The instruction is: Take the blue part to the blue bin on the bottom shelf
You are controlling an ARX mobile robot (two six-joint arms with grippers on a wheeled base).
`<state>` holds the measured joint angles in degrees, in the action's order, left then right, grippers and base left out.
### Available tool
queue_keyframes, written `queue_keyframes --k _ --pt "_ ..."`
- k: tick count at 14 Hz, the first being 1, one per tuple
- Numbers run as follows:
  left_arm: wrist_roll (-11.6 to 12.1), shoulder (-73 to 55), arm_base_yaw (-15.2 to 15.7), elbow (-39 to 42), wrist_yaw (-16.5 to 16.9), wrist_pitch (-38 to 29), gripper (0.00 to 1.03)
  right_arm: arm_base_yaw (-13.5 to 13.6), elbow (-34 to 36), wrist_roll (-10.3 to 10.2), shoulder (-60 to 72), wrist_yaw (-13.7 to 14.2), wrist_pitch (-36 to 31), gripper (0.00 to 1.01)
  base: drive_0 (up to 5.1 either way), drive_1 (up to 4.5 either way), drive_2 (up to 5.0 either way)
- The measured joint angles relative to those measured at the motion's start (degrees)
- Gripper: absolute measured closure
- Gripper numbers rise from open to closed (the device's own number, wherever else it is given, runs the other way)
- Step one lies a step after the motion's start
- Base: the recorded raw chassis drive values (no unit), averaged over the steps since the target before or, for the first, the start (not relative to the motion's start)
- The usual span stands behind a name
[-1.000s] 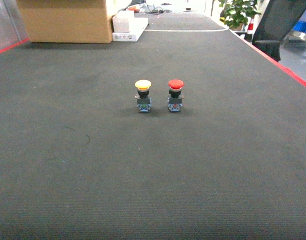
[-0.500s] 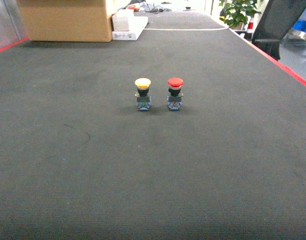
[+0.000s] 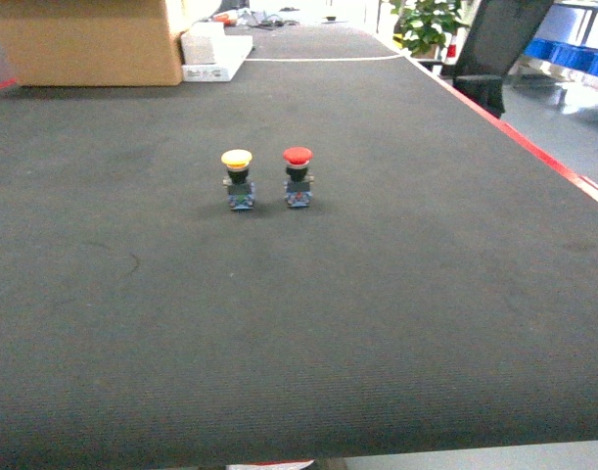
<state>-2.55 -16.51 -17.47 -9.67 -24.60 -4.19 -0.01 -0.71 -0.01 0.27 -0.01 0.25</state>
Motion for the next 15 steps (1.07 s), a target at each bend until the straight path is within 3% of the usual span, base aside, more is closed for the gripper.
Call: queue_keyframes --k 4,15 --pt "0.00 0.00 -0.11 0.00 0.02 -0.02 0.59 0.00 0.00 0.00 0.00 0.02 0.04 0.03 0.0 0.00 0.0" --pt "0.00 0.00 -0.11 0.00 0.11 0.00 0.59 0.00 0.00 0.00 0.00 0.02 0.04 0.03 -1.7 -1.69 -1.7"
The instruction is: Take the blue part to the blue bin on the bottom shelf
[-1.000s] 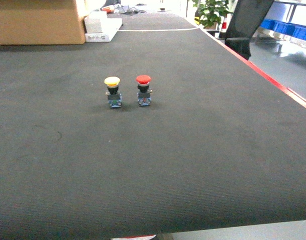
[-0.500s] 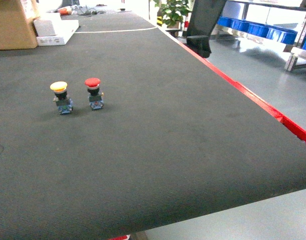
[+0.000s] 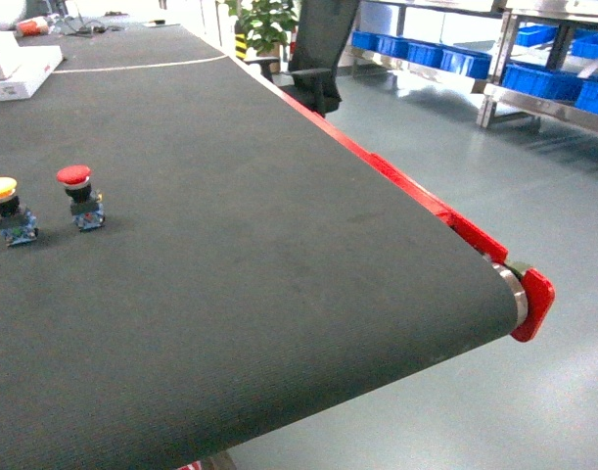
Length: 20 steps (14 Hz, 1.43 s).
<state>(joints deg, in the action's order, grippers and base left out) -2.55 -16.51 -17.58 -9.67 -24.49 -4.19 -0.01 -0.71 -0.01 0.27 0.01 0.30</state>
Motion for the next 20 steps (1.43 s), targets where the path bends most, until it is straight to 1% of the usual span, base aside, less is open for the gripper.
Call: queue_keyframes --k 20 --pt "0.00 0.00 0.00 0.00 -0.02 -0.02 0.59 0.00 0.00 0.00 0.00 0.00 0.00 0.03 -1.5 -1.50 -1.5"
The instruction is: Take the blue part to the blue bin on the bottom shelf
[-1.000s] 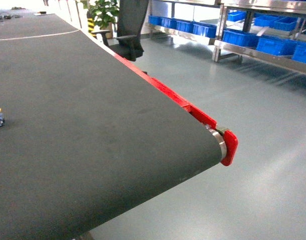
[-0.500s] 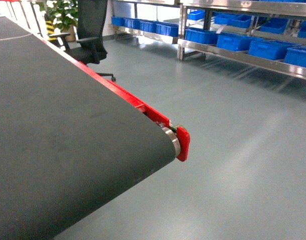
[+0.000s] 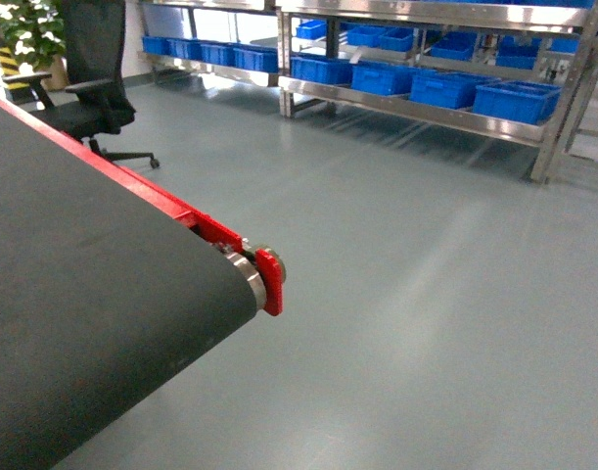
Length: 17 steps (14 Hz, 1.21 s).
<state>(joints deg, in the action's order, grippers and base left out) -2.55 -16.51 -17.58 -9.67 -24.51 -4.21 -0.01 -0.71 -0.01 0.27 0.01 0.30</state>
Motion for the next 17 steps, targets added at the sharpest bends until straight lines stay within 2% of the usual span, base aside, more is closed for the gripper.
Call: queue_keyframes --k 17 --pt "0.00 0.00 0.00 0.00 -0.04 0.02 0.59 0.00 0.00 0.00 0.00 0.00 0.00 0.03 -1.6 -1.60 -1.6"
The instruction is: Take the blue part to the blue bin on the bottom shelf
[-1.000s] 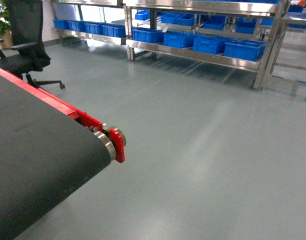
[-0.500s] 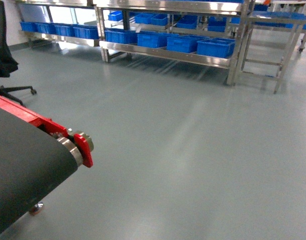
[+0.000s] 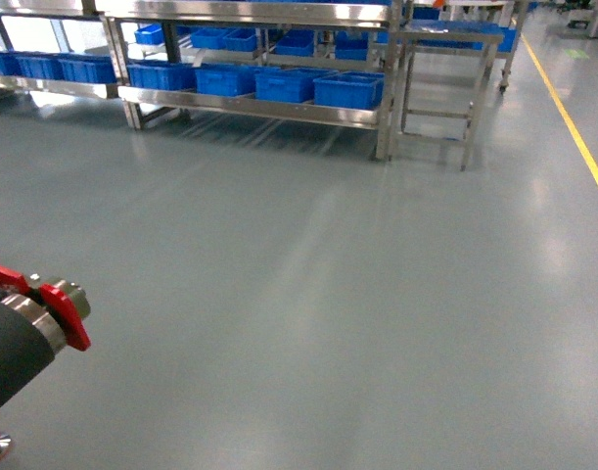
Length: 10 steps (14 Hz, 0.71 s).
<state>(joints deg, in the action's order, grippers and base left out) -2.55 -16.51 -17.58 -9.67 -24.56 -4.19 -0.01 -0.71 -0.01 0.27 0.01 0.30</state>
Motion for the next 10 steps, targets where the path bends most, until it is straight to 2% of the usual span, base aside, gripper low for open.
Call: queue_keyframes --k 10 --pt "0.00 0.00 0.00 0.00 0.00 -0.02 0.59 0.00 0.00 0.00 0.00 0.00 0.00 0.03 -1.6 -1.60 -1.6"
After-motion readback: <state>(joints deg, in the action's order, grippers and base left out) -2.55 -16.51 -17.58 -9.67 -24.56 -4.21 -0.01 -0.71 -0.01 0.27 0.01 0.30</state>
